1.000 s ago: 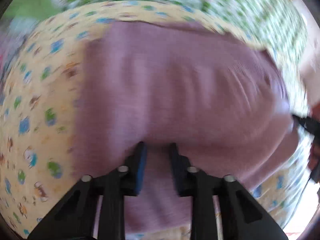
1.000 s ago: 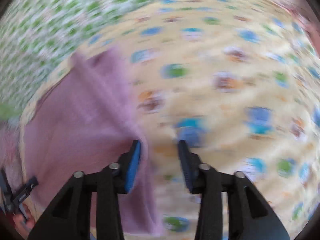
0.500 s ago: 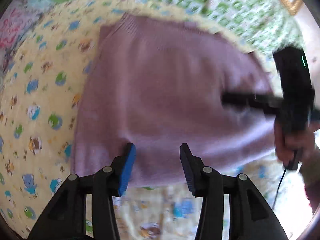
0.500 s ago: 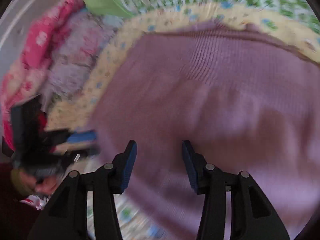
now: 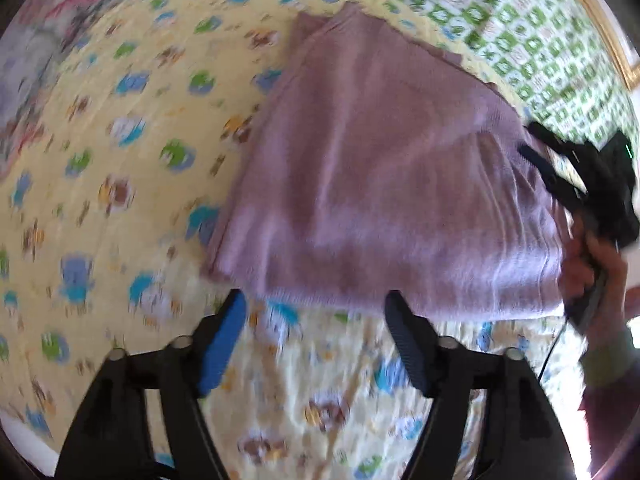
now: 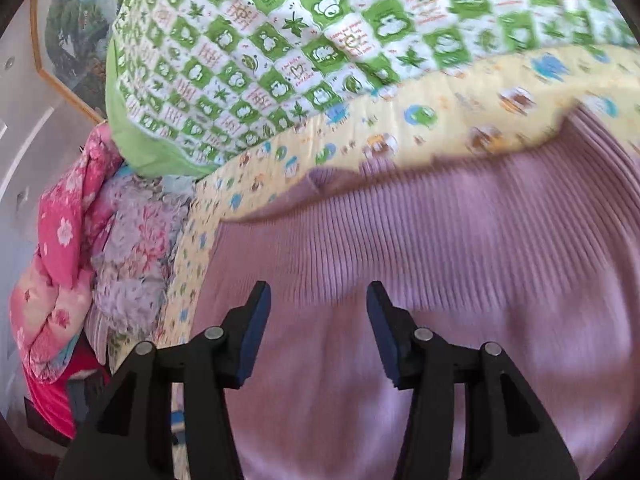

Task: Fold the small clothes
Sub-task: 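Grasp the side of the lilac sweater with the left gripper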

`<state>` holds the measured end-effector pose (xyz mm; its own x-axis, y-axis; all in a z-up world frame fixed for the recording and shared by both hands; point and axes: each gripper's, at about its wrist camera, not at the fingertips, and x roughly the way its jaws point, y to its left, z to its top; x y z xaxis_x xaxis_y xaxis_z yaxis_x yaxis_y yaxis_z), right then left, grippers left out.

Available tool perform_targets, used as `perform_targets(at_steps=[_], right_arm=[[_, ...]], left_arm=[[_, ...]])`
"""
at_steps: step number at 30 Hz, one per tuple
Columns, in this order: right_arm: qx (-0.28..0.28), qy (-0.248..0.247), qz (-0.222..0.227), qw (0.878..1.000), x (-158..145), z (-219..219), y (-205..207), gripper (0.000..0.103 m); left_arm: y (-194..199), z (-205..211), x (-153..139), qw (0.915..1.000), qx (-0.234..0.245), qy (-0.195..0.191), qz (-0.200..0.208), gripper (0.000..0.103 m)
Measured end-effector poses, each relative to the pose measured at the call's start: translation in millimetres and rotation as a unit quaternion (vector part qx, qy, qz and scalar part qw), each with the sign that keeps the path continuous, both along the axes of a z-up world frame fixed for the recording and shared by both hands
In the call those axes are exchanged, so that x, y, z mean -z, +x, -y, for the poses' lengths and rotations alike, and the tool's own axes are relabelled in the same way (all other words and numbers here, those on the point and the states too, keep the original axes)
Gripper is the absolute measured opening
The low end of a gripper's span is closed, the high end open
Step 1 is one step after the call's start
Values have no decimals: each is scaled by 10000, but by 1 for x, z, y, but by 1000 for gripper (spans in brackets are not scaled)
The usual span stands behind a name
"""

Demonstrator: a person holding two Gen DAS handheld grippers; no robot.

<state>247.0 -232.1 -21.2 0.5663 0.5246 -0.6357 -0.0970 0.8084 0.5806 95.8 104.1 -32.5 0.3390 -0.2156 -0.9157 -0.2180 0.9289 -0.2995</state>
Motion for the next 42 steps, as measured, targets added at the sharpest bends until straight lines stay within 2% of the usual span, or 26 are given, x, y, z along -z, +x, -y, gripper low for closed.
perform_targets(at_steps=[5, 8, 12, 14, 16, 24, 25, 26, 27, 29, 32, 33, 37, 39, 42], right_arm=[[194, -78, -226, 9995, 12, 8, -28, 56], [722, -69, -432, 9964, 20, 30, -40, 56], [1802, -17, -523, 9822, 19, 84, -66, 56], [2027, 176, -479, 9779, 13, 96, -74, 56], [2065, 121, -478, 9772, 6, 98, -76, 56], [1087, 237, -195, 9936, -13, 40, -42, 57], [942, 205, -203, 9951, -12, 30, -35, 57], [848, 156, -234, 9960, -10, 22, -30, 57], [733, 121, -274, 9969, -7, 13, -25, 57], [429, 214, -323, 9983, -4, -6, -14, 57], [-149, 131, -382, 9991, -11, -49, 6, 59], [-430, 94, -459, 9980, -14, -68, 16, 66], [-1328, -544, -699, 9872, -19, -148, 39, 77], [-1507, -914, -909, 9801, -15, -180, 51, 78], [-1339, -832, -872, 9836, -17, -189, 59, 78]], left_arm=[[-11, -16, 26, 9963, -451, -606, -420, 77], [-6, -22, 28, 9910, -733, -1078, -290, 82], [4, -26, 31, 9859, -1042, -1293, -204, 82], [9, -27, 32, 9832, -1229, -1343, -125, 82], [15, -26, 34, 9815, -1409, -1292, -72, 82], [40, -11, 32, 9820, -1699, -815, 77, 81], [43, -9, 30, 9836, -1652, -713, 124, 76], [47, -5, 28, 9854, -1568, -643, 171, 62], [50, -4, 27, 9867, -1492, -612, 199, 55], [54, 0, 22, 9894, -1323, -542, 260, 34], [55, 9, 12, 9931, -1088, -190, 405, 25], [55, 12, 10, 9938, -1012, -52, 451, 24], [53, 25, 4, 9945, -832, 292, 566, 21], [51, 29, 1, 9946, -759, 351, 622, 19], [47, 28, -5, 9945, -684, 305, 739, 16]])
